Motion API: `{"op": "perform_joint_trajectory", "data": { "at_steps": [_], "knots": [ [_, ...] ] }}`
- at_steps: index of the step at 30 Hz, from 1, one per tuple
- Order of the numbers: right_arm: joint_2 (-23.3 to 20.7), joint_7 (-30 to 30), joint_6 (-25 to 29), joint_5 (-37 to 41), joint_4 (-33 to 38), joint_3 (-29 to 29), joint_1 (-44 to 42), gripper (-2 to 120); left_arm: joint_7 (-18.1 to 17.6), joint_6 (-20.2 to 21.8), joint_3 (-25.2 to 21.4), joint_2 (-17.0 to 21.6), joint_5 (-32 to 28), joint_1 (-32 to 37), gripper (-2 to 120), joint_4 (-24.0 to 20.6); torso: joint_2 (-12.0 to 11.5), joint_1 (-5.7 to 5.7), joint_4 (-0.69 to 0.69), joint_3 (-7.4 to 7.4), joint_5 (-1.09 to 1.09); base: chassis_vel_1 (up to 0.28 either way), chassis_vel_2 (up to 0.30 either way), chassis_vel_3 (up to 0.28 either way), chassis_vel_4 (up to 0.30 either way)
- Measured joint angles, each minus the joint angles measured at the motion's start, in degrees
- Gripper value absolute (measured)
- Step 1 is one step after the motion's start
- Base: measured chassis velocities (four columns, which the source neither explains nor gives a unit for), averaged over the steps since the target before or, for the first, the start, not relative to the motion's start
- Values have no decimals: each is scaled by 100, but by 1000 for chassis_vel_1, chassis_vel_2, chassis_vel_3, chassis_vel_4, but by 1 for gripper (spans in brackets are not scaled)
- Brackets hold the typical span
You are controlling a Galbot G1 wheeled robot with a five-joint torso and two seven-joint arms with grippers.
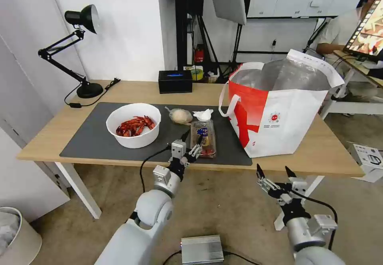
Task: Pick up the trash from the table and place it into the takeout bag.
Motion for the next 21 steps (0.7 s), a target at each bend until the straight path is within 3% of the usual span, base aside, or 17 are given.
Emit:
{"op": "perform_joint_trajectory", "data": {
  "at_steps": [3,10,21],
  "knots": [
    [-6,104,-227,426,22,-224,287,100,222,-159,0,153,380,-29,23,76,0,0,1,0,0,0,0,0,0],
    [-52,250,-458,1014,-34,-327,648,100,411,-228,139,403,457,-139,0,102,0,0,0,0,0,0,0,0,0],
    [20,487,-684,1543,-135,-516,1154,100,781,-495,142,488,1146,-220,0,338,0,0,0,0,0,0,0,0,0]
  ]
}}
